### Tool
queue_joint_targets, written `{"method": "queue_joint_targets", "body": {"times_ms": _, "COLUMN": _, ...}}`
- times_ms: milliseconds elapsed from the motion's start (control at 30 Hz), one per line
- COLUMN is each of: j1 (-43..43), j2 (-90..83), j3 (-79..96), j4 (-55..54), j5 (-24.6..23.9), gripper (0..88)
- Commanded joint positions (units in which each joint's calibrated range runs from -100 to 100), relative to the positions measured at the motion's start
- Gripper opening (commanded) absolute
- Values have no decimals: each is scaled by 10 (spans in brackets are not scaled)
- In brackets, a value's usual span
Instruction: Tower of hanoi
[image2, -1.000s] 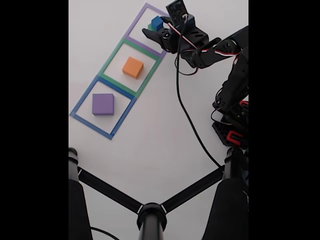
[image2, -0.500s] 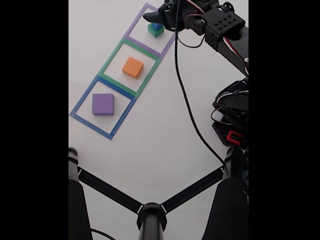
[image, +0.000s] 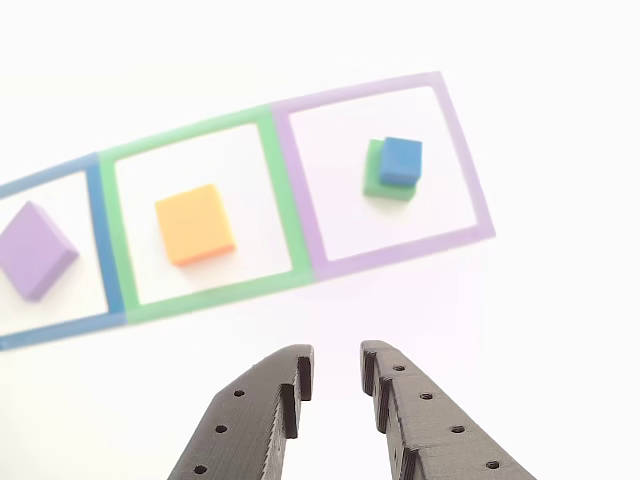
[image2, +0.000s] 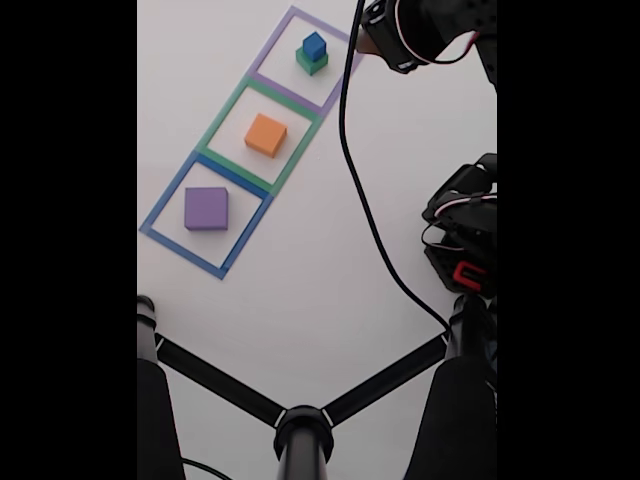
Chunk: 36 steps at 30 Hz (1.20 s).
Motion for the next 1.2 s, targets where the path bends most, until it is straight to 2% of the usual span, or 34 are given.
{"method": "queue_joint_targets", "body": {"times_ms": 0, "j1": -36, "j2": -51, "j3": -11, "j4": 12, "j5": 0, "gripper": 6}}
{"method": "queue_joint_targets", "body": {"times_ms": 267, "j1": -54, "j2": -89, "j3": 101, "j4": -40, "j5": 0, "gripper": 29}}
{"method": "queue_joint_targets", "body": {"times_ms": 333, "j1": -55, "j2": -95, "j3": 145, "j4": -79, "j5": 0, "gripper": 51}}
{"method": "queue_joint_targets", "body": {"times_ms": 400, "j1": -51, "j2": -108, "j3": 207, "j4": -135, "j5": 0, "gripper": 109}}
{"method": "queue_joint_targets", "body": {"times_ms": 667, "j1": -45, "j2": -157, "j3": 481, "j4": -417, "j5": 0, "gripper": 331}}
{"method": "queue_joint_targets", "body": {"times_ms": 900, "j1": -54, "j2": -162, "j3": 702, "j4": -709, "j5": 0, "gripper": 376}}
{"method": "queue_joint_targets", "body": {"times_ms": 1000, "j1": -57, "j2": -119, "j3": 781, "j4": -880, "j5": 0, "gripper": 395}}
{"method": "queue_joint_targets", "body": {"times_ms": 1167, "j1": -60, "j2": -4, "j3": 837, "j4": -1084, "j5": 0, "gripper": 400}}
